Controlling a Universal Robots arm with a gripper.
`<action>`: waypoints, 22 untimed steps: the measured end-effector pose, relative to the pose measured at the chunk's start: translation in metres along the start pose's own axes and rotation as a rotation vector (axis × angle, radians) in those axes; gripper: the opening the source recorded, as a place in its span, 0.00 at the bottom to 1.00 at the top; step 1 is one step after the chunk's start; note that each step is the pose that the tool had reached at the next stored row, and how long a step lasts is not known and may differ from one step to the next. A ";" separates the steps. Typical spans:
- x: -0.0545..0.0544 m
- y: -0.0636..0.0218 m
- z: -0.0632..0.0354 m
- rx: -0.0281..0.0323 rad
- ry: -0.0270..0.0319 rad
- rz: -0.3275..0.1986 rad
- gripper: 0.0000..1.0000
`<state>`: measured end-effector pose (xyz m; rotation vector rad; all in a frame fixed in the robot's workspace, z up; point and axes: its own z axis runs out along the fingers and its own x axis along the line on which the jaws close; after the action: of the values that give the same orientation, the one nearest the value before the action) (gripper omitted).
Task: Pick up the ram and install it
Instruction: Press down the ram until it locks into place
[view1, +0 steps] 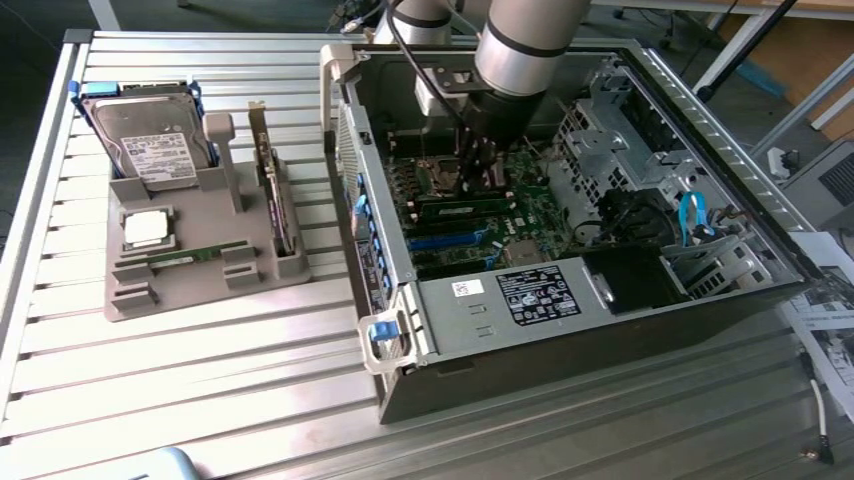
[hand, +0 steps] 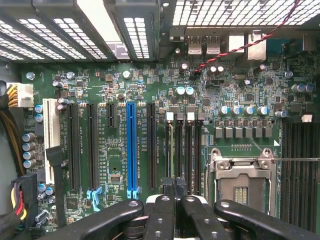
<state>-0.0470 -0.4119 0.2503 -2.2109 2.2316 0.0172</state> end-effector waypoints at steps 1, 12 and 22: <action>0.000 0.0015 0.0000 0.0000 0.0001 0.000 0.11; 0.000 0.0040 0.0021 -0.0001 0.0001 0.000 0.11; 0.000 0.0041 0.0051 -0.0001 0.0002 0.000 0.11</action>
<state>-0.0512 -0.4119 0.2452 -2.2112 2.2317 0.0171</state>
